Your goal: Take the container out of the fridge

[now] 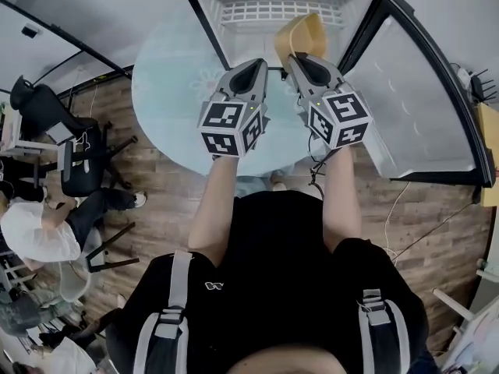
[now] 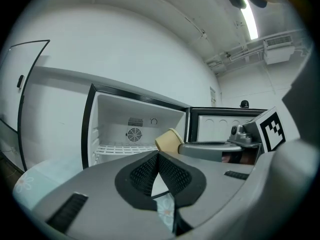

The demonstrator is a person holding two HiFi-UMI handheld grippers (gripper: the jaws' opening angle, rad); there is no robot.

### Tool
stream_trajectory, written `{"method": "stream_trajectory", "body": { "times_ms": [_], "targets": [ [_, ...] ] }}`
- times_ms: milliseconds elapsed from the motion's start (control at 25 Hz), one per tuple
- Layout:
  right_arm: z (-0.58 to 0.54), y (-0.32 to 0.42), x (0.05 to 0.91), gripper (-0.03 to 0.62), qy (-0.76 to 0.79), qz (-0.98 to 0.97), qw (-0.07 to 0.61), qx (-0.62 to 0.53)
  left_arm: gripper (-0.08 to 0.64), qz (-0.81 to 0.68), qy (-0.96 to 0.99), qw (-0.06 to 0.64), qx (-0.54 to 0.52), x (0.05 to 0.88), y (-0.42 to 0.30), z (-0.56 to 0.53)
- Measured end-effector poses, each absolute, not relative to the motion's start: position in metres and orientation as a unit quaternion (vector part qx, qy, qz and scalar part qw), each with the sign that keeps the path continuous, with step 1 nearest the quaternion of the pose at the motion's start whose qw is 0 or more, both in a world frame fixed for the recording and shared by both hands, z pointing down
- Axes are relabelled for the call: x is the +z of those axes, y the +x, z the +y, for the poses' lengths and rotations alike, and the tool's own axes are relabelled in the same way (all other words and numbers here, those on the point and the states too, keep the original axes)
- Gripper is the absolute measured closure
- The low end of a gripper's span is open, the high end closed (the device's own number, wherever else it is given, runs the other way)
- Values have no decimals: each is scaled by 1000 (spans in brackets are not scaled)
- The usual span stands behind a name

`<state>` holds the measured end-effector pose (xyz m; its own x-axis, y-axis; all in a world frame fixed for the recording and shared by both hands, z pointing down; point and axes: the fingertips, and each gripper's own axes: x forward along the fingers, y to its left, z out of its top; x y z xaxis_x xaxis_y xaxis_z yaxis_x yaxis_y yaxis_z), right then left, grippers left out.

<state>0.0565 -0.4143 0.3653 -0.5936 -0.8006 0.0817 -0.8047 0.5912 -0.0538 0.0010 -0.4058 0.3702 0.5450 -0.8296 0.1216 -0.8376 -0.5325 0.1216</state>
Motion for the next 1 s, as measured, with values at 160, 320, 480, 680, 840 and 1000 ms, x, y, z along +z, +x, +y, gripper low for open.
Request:
{"method": "stream_trajectory", "body": {
  "times_ms": [160, 320, 480, 680, 840, 1000],
  "targets": [
    [-409, 63, 375, 571, 450, -889, -6, 86, 560, -477, 874, 89, 23, 378, 1, -396],
    [-403, 60, 381, 572, 432, -895, -22, 114, 560, -480, 871, 98, 25, 385, 1, -393],
    [-399, 62, 383, 572, 426, -897, -19, 113, 560, -478, 872, 99, 23, 384, 5, -393],
    [-400, 73, 381, 572, 431, -895, -25, 114, 560, -471, 876, 98, 26, 383, 12, -394],
    [-400, 74, 382, 572, 432, -894, -27, 115, 560, -467, 879, 96, 30, 384, 13, -395],
    [-402, 65, 383, 572, 432, -894, -24, 115, 559, -467, 878, 99, 28, 385, 1, -396]
  ]
}}
